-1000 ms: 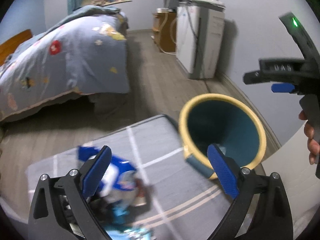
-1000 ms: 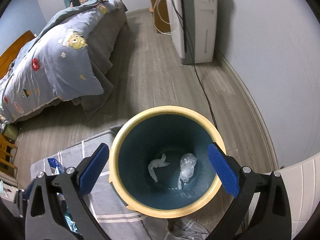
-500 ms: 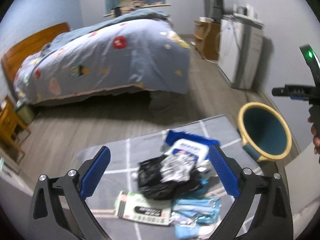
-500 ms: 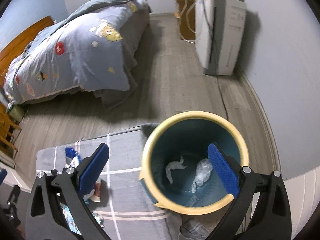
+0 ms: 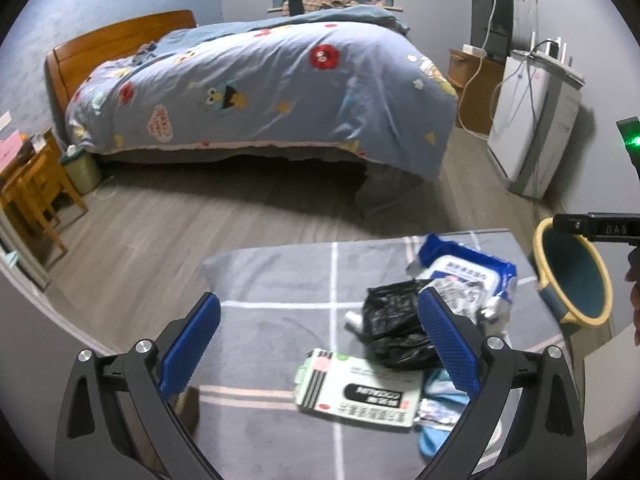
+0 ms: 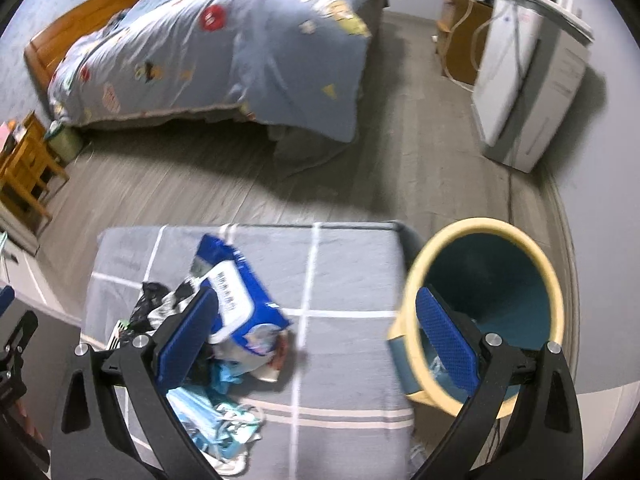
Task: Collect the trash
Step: 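Move both tools back to the pile and grasp the black plastic bag with the right gripper, then lift the black bag with the right gripper while the left gripper grasps the blue face mask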
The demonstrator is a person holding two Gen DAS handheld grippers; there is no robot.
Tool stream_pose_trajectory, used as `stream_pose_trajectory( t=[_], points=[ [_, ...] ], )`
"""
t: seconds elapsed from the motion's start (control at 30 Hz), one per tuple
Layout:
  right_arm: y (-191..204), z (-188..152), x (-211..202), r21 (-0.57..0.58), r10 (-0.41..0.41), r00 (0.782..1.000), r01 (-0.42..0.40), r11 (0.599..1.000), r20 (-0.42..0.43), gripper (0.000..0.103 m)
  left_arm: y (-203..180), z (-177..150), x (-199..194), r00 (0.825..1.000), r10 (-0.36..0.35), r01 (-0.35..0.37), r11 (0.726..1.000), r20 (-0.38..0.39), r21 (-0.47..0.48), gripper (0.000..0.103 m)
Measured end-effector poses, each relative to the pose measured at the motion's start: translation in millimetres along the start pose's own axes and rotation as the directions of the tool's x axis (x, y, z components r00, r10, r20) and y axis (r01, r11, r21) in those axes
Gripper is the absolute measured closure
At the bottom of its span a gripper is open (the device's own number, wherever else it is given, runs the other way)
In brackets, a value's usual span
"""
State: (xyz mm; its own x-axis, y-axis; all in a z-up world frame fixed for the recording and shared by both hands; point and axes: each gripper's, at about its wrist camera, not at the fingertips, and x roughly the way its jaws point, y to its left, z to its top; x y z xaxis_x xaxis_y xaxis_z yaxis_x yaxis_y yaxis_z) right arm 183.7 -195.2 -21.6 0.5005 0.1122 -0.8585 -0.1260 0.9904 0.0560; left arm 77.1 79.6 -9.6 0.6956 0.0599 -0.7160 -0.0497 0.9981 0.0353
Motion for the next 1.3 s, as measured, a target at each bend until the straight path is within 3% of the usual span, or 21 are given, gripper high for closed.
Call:
stream_pose_trajectory(
  t=[0.43, 0.57, 0.83, 1.1, 1.13, 1.27, 1.3],
  points=[
    [81, -8, 39, -0.077, 0.039, 0.994, -0.047, 0.996, -0.098, 0.006, 23, -6, -14, 1.000, 0.011, -0.011, 0.999, -0.006, 0.042, 0.005],
    [101, -11, 53, -0.087, 0.059, 0.990, -0.071, 0.994, -0.129, 0.006, 33, -10, -18, 1.000, 0.002, -0.002, 1.000, 0.006, 0.016, 0.005],
    [127, -18, 80, -0.096, 0.079, 0.981, -0.097, 0.991, -0.177, 0.007, 50, -19, 6, 0.998, 0.013, -0.014, 0.999, -0.057, -0.028, 0.005],
    [143, -30, 106, -0.156, 0.064, 0.968, -0.104, 0.982, -0.243, 0.033, 40, -18, 22, 0.996, 0.014, -0.013, 1.000, -0.085, 0.017, 0.005],
    [142, -30, 107, -0.153, 0.070, 0.967, -0.110, 0.982, -0.245, 0.038, 37, -19, 22, 0.996, 0.014, -0.012, 0.999, -0.086, 0.030, 0.005],
    [144, -29, 102, -0.144, 0.131, 0.960, -0.170, 0.975, -0.249, 0.078, 32, -18, 23, 0.996, 0.015, -0.010, 0.998, -0.084, 0.056, 0.005],
    [143, -28, 100, -0.136, 0.148, 0.957, -0.187, 0.973, -0.250, 0.079, 32, -18, 23, 0.996, 0.016, -0.011, 0.998, -0.083, 0.057, 0.005]
  ],
)
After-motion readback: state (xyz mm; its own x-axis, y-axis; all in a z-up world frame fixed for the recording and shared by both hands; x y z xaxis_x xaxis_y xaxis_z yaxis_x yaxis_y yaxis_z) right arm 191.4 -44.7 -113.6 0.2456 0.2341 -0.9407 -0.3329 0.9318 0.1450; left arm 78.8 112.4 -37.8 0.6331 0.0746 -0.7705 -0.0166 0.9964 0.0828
